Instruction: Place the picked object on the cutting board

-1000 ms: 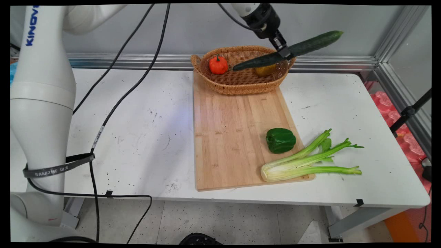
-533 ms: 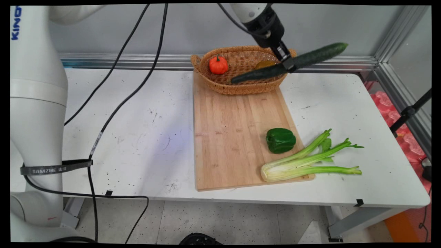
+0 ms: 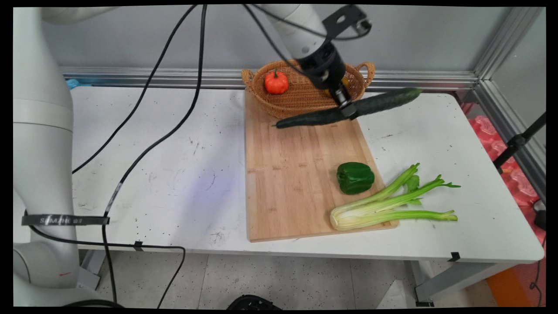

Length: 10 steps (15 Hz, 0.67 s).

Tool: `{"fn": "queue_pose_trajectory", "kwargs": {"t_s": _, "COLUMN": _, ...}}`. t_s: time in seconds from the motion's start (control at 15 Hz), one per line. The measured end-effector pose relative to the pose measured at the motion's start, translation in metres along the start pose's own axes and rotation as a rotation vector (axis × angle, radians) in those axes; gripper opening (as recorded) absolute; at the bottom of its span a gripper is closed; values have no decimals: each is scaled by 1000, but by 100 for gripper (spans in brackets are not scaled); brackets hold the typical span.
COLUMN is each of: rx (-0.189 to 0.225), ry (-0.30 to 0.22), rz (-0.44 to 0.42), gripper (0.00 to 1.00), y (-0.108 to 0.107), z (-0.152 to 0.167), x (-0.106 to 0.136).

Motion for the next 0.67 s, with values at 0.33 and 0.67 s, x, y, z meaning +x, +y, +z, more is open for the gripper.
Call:
{"fn": "queue_pose_trajectory", "kwargs": {"t_s": 0.33, "rx": 25, "ry": -43, "rz": 22, "gripper": 0, "y": 9, "z": 18, "x": -37}}
{"fn": "queue_pose_trajectory", "kwargs": {"t_s": 0.67, "rx": 40, "ry": -68, "rz": 33, "gripper": 0, "y": 13, "z": 35, "x": -65}}
